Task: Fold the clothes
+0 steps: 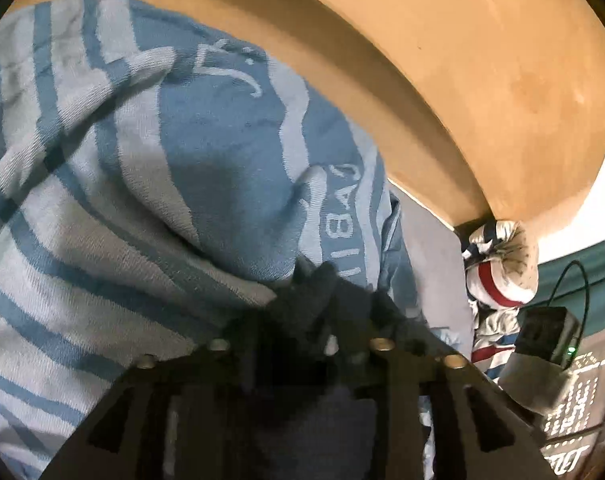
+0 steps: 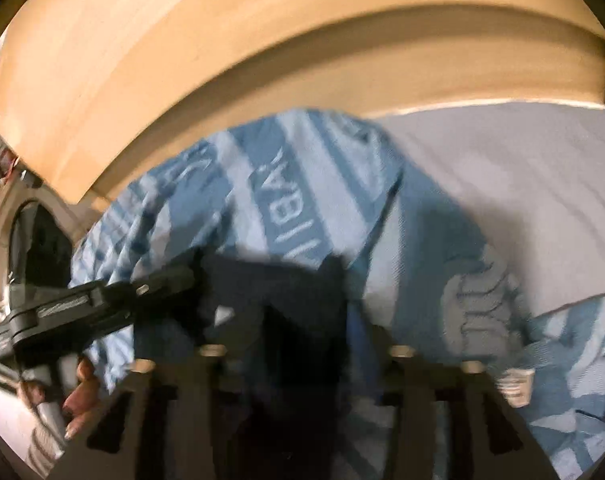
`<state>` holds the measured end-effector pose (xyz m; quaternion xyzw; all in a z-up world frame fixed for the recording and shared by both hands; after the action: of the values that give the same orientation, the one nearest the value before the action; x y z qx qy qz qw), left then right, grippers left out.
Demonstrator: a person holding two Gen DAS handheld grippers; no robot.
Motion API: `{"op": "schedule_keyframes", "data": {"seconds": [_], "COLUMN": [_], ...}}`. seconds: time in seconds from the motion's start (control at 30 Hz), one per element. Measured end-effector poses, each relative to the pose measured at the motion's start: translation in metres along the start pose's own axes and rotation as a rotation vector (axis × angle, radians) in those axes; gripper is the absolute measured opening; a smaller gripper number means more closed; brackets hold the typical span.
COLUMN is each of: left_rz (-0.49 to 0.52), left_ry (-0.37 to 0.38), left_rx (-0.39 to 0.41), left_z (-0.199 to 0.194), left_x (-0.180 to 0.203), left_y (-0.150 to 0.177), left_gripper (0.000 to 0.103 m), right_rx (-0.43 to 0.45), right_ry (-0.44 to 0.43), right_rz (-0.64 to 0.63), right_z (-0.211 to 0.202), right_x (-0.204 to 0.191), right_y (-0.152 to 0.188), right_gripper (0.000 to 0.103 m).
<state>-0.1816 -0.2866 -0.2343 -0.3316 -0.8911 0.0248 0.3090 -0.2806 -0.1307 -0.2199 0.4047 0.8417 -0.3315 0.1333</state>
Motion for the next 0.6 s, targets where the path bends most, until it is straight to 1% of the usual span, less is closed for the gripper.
{"op": "schedule_keyframes", "data": {"seconds": [0.03,0.07,0.1,0.13,0.2,0.23,0.27,0.33,0.37,0.4,0.43,0.47,0.5,0.53,0.6], "left_rz": [-0.018,-0.036,-0.054,-0.067,-0.09,-0.085,-0.075,-0.03,0.0,0.034,0.084,0.13,0.17,0.193,0.236], "left_ry": [0.016,0.034,0.064,0.093,0.15,0.168,0.178,0.194,0.201,0.196,0.151,0.102,0.053,0.002,-0.101], "left_rx": [0.0,-0.001,0.0,0.018,0.056,0.078,0.098,0.132,0.148,0.162,0.164,0.16,0.154,0.141,0.113], "left_z": [-0.003,-0.006,-0.009,-0.015,-0.028,-0.036,-0.044,-0.06,-0.068,-0.075,-0.076,-0.073,-0.069,-0.058,-0.036], "left_x": [-0.001,-0.002,0.0,0.0,0.002,0.003,0.005,0.009,0.012,0.015,0.02,0.024,0.027,0.024,0.018], "left_y": [-0.001,-0.001,-0.001,-0.001,0.0,0.002,0.007,0.022,0.032,0.041,0.053,0.064,0.073,0.075,0.079], "left_gripper": [0.044,0.048,0.056,0.064,0.068,0.068,0.068,0.068,0.068,0.056,0.034,0.027,0.022,0.019,0.014], "right_rx": [0.022,0.033,0.044,0.054,0.103,0.143,0.157,0.181,0.185,0.176,0.143,0.113,0.084,0.034,-0.003], "right_ry": [0.029,0.019,0.01,0.0,-0.066,-0.115,-0.145,-0.202,-0.222,-0.243,-0.269,-0.281,-0.292,-0.27,-0.172], "right_rz": [0.004,0.031,0.058,0.085,0.12,0.113,0.099,0.071,0.059,0.043,0.008,-0.017,-0.042,-0.073,-0.088], "right_z": [-0.002,-0.006,-0.009,-0.013,-0.028,-0.038,-0.045,-0.06,-0.064,-0.065,-0.065,-0.063,-0.061,-0.054,-0.039], "right_x": [0.003,0.005,0.008,0.01,0.008,0.001,-0.004,-0.018,-0.024,-0.032,-0.044,-0.052,-0.06,-0.064,-0.055], "right_y": [-0.003,-0.004,-0.005,-0.005,-0.002,0.002,0.006,0.02,0.028,0.037,0.052,0.062,0.073,0.087,0.095], "right_gripper": [0.058,0.06,0.062,0.062,0.06,0.052,0.045,0.036,0.034,0.033,0.032,0.032,0.031,0.031,0.03]}}
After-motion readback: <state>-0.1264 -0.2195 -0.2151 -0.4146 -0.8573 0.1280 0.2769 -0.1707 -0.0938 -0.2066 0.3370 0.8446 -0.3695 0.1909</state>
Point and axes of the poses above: each gripper's, at about its wrist camera, not at the fingertips, and z roughly the way its jaws point, x to its right, y to its underside, the point moved 8 cm from there along z, roughly the way its jaws point, and after that the axes turned 7 degrees about -y, right-handed, at the moved point
